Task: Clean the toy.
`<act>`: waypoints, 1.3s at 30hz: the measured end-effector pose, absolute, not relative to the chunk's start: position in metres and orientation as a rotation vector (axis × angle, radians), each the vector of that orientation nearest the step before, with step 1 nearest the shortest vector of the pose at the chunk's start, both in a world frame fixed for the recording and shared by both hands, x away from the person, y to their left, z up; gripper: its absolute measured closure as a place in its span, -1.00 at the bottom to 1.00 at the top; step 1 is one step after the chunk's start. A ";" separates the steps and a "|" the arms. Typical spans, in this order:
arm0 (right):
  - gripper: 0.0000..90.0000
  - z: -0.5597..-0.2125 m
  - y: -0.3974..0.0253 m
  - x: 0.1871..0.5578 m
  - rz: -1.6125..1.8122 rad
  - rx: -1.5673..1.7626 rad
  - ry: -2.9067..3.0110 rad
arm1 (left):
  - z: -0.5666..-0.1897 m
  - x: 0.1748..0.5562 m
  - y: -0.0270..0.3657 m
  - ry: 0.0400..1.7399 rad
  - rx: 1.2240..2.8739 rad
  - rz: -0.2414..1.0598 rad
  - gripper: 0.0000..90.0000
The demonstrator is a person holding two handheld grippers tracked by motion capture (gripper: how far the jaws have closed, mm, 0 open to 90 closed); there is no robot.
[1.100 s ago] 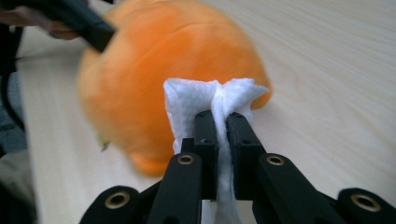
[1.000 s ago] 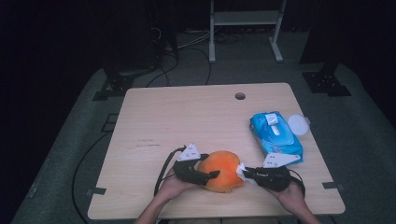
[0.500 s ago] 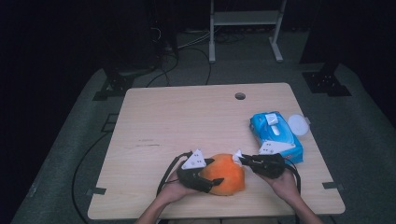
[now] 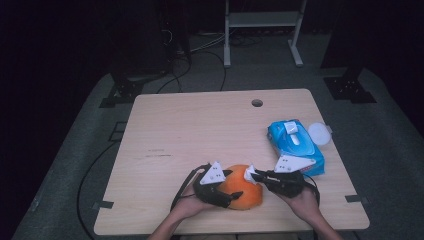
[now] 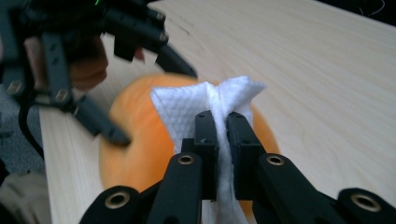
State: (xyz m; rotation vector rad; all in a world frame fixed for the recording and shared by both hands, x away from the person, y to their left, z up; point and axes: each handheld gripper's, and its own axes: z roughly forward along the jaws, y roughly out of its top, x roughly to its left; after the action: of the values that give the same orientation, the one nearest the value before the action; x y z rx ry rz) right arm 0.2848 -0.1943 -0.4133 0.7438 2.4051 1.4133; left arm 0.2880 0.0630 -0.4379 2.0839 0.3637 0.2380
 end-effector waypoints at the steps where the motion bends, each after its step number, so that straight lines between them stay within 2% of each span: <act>1: 0.85 -0.413 -0.193 0.289 1.409 0.746 2.408 | -0.437 0.288 0.064 0.365 2.083 0.232 -0.46; 4: 0.85 -0.419 -0.191 0.291 1.394 0.749 2.419 | -0.432 0.297 0.075 0.413 2.019 0.130 -0.58; 8: 0.85 -0.425 -0.196 0.281 1.402 0.733 2.424 | -0.432 0.310 0.085 0.549 2.001 0.079 -0.86; 11: 0.85 -0.425 -0.199 0.274 1.397 0.724 2.432 | -0.442 0.316 0.078 0.600 2.017 -0.086 -0.89; 13: 0.85 -0.425 -0.200 0.271 1.398 0.720 2.435 | -0.447 0.317 0.073 0.611 2.032 -0.149 -0.86; 17: 0.85 -0.421 -0.201 0.268 1.385 0.718 2.412 | -0.438 0.313 0.076 0.545 1.993 -0.079 -0.29; 19: 0.85 -0.413 -0.198 0.269 1.381 0.690 2.379 | -0.428 0.308 0.077 0.481 1.975 0.045 -0.18; 24: 0.85 -0.396 -0.181 0.270 1.429 0.627 2.302 | -0.411 0.300 0.079 0.399 1.990 0.295 -0.18; 25: 0.85 -0.395 -0.175 0.271 1.436 0.609 2.306 | -0.411 0.300 0.080 0.390 1.999 0.313 -0.18; 30: 0.85 -0.404 -0.166 0.276 1.407 0.587 2.337 | -0.422 0.305 0.088 0.388 2.041 0.279 -0.21; 35: 0.85 -0.421 -0.182 0.286 1.356 0.676 2.355 | -0.427 0.311 0.092 0.433 2.034 0.209 -0.43; 39: 0.85 -0.422 -0.190 0.286 1.298 0.690 2.359 | -0.426 0.309 0.090 0.415 2.032 0.226 -0.41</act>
State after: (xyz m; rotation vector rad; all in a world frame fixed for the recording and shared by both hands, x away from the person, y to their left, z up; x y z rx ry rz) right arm 0.2859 -0.1901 -0.4217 0.6896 2.3592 1.2976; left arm 0.3085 0.0895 -0.4261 2.0323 0.4151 0.2259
